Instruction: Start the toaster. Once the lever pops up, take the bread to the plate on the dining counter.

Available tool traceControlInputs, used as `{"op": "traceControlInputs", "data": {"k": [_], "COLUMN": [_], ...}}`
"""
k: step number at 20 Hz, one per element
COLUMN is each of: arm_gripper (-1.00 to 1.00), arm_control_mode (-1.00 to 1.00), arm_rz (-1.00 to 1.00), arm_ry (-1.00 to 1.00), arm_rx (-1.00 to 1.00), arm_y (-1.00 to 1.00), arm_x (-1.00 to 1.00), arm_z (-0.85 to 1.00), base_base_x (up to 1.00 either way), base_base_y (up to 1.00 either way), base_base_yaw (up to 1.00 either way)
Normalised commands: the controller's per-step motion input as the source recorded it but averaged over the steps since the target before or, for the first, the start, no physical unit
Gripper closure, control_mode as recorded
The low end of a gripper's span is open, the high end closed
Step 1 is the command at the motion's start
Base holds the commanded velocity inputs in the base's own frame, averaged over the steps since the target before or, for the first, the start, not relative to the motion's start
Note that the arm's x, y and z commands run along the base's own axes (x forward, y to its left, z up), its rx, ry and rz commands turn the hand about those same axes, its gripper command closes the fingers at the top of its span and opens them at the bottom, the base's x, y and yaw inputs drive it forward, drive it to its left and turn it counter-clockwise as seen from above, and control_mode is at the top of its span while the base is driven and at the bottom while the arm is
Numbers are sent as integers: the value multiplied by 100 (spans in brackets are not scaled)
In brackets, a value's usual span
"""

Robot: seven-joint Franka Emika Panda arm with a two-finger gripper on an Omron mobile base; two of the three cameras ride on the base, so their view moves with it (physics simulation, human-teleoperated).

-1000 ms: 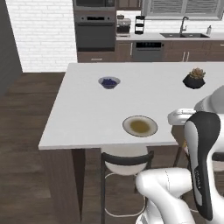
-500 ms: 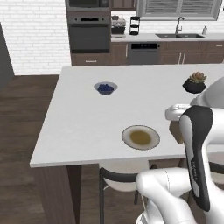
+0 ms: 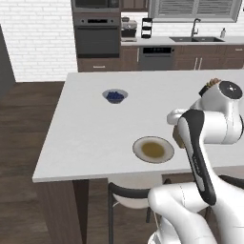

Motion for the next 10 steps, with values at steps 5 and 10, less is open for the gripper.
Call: {"op": "traceControlInputs", "data": {"k": [5,10], "arm_gripper": [100,100], "arm_control_mode": [-100,-100], "arm_rz": [3,4], "arm_ry": [0,3], "arm_rx": [8,15], "arm_y": [10,31], "arm_x": [42,14], "arm_z": [-54,-30], "base_base_x": [0,0], "base_base_y": [0,0], "base_base_yaw": [0,0]}}
